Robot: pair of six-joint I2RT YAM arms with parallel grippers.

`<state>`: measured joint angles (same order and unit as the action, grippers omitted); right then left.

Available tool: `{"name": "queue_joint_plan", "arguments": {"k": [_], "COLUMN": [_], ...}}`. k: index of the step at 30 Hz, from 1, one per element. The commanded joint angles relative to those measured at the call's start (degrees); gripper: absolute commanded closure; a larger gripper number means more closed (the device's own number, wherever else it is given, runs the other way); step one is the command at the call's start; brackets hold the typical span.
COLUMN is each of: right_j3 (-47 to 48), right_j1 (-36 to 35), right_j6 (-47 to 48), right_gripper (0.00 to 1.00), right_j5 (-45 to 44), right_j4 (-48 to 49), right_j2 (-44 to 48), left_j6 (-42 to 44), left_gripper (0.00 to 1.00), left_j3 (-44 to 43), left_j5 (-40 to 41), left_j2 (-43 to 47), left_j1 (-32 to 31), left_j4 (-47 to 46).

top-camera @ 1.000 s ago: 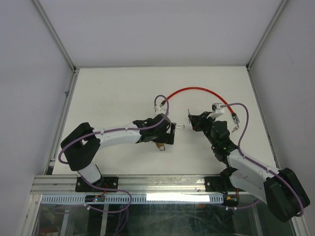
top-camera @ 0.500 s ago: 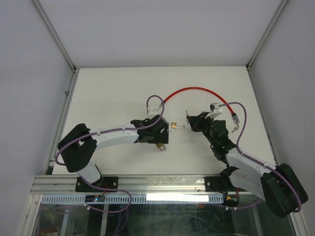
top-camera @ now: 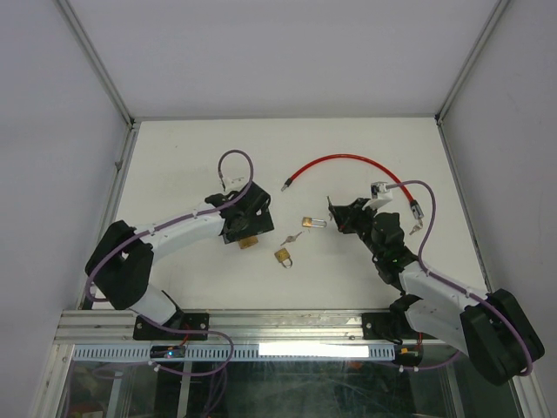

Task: Unlock with the key
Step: Pick up the lock from the center of the board.

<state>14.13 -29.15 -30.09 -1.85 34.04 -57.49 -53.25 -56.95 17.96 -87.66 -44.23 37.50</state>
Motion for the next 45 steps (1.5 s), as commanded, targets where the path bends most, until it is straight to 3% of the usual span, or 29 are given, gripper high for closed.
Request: {"name": "queue_joint_plan", "arguments": {"k": [1, 14, 20, 25, 30, 38, 40, 45], "right_j3": [0.33, 0.13, 0.12, 0.4, 1.69, 6.18, 7.87, 12.26], "right_j1": [0.41, 0.63, 0.6, 0.66, 0.58, -2.23, -4.38, -9.89], "right_j6": [-0.35, -0.67, -0.83, -0.78, -0.78, -0.78, -0.65, 0.12], "right_gripper": [1.0, 1.0, 1.0, 1.0, 1.0, 1.0, 1.0, 1.0], "right_j5": [0.92, 1.8, 2.51, 3.39, 3.39, 3.39, 17.03, 17.92], "right_j4": [4.06, 5.01, 5.42, 5.93, 6.1, 4.87, 3.24, 0.35], "right_j2": [0.09, -0.55, -0.78, -0.19, -1.24, -4.65, -5.42, -9.15], "left_j6": [-3.13, -1.69, -1.31, -1.89, -3.0, -7.03, -8.66, -12.1], "left_gripper": [0.06, 0.18, 0.31, 0.49, 0.67, 0.81, 0.84, 0.91], "left_j3": [-3.18, -5.46, -4.49, -3.25, -3.47, -1.99, -1.05, 1.34], "left_j5": [1.58, 2.13, -1.32, -3.09, -3.25, -3.68, -3.38, -2.57], "left_j2": [-1.6, -10.5, -11.99, -11.61, -7.93, 1.46, 4.37, 11.95], "left_j1": [2.45, 4.97, 5.72, 6.0, 6.54, 8.52, 9.28, 10.72], "left_j4": [4.7, 5.92, 4.21, 3.1, 2.35, -1.1, -2.46, -5.42]}}
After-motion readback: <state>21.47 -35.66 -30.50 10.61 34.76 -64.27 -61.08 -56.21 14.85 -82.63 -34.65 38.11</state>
